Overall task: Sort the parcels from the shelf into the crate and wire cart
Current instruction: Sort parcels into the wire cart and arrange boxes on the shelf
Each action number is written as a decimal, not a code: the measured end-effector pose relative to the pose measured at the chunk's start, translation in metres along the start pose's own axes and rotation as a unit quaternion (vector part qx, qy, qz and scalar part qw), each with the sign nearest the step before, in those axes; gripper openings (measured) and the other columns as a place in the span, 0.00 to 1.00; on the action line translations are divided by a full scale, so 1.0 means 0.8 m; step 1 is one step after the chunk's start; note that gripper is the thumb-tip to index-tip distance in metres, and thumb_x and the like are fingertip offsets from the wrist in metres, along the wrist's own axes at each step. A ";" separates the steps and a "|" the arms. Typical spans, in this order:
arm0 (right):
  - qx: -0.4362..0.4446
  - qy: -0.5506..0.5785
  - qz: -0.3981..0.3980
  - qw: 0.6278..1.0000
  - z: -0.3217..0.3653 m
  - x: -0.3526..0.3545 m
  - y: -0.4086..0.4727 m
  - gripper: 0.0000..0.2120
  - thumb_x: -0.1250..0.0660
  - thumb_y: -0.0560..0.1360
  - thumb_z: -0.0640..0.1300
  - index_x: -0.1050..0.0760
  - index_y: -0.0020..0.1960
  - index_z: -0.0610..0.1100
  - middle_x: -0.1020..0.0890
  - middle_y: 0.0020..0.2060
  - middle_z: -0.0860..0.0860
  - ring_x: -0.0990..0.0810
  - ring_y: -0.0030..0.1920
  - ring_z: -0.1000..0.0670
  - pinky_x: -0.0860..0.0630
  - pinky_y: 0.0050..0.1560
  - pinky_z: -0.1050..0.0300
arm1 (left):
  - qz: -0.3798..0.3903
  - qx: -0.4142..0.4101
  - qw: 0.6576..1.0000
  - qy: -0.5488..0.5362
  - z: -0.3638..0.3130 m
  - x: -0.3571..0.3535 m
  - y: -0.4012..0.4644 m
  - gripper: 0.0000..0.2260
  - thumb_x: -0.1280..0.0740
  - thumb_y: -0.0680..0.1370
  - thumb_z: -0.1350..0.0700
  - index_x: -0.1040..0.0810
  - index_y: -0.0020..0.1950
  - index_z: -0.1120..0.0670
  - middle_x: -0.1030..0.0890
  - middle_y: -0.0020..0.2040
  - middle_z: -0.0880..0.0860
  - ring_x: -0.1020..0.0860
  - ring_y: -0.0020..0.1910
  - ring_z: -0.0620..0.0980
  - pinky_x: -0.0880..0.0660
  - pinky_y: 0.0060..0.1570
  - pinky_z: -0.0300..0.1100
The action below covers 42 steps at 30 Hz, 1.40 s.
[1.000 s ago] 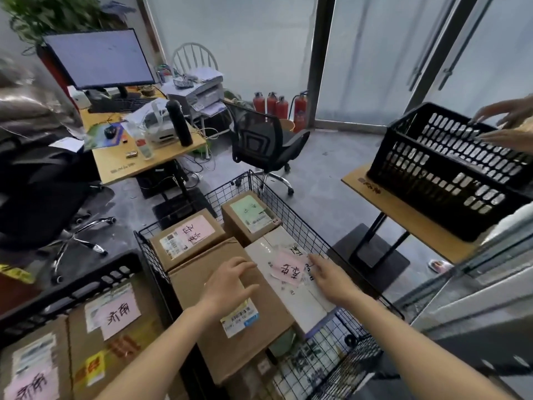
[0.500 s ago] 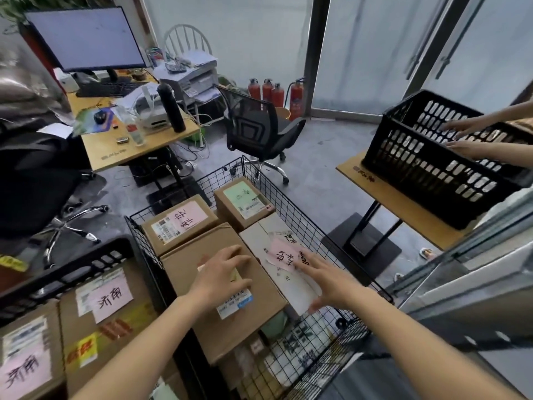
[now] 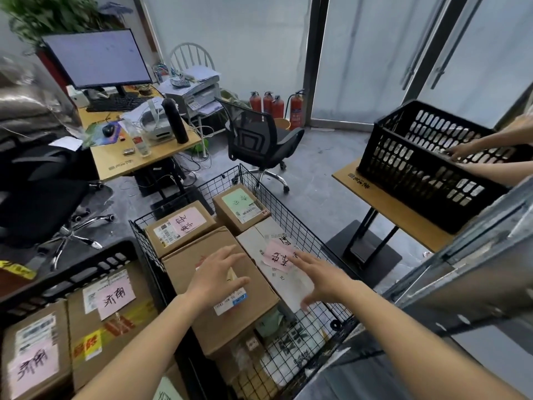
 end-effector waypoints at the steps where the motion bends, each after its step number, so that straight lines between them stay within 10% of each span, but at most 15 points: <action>1: 0.001 -0.005 -0.011 1.000 0.006 0.007 -0.007 0.56 0.22 0.69 0.59 0.57 0.82 0.60 0.55 0.82 0.60 0.51 0.82 0.52 0.46 0.79 0.44 | -0.005 -0.002 1.000 0.006 -0.008 0.007 -0.003 0.31 0.32 0.77 0.36 0.35 0.78 0.41 0.40 0.81 0.45 0.43 0.80 0.48 0.43 0.77 0.51; 23: -0.197 -0.112 -0.251 0.941 0.273 0.119 -0.462 0.43 0.35 0.76 0.68 0.50 0.83 0.55 0.48 0.83 0.54 0.46 0.81 0.49 0.44 0.78 0.46 | -0.134 -0.248 0.957 0.064 -0.210 0.193 -0.320 0.34 0.39 0.80 0.34 0.44 0.82 0.44 0.45 0.83 0.47 0.45 0.81 0.51 0.45 0.79 0.51; 42: -0.429 -0.079 -0.391 0.811 0.238 0.049 -1.055 0.38 0.40 0.78 0.70 0.47 0.82 0.58 0.46 0.82 0.55 0.44 0.81 0.48 0.45 0.78 0.43 | -0.124 -0.462 0.876 -0.072 -0.633 0.137 -0.641 0.32 0.37 0.80 0.35 0.39 0.81 0.44 0.38 0.81 0.48 0.38 0.78 0.50 0.35 0.74 0.53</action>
Point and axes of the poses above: each hand's wrist, its own y-axis towards the middle knuckle, its own x-axis out of the back of the hand, z = x × y, the point moved 2 cm from there along y, towards the middle knuckle
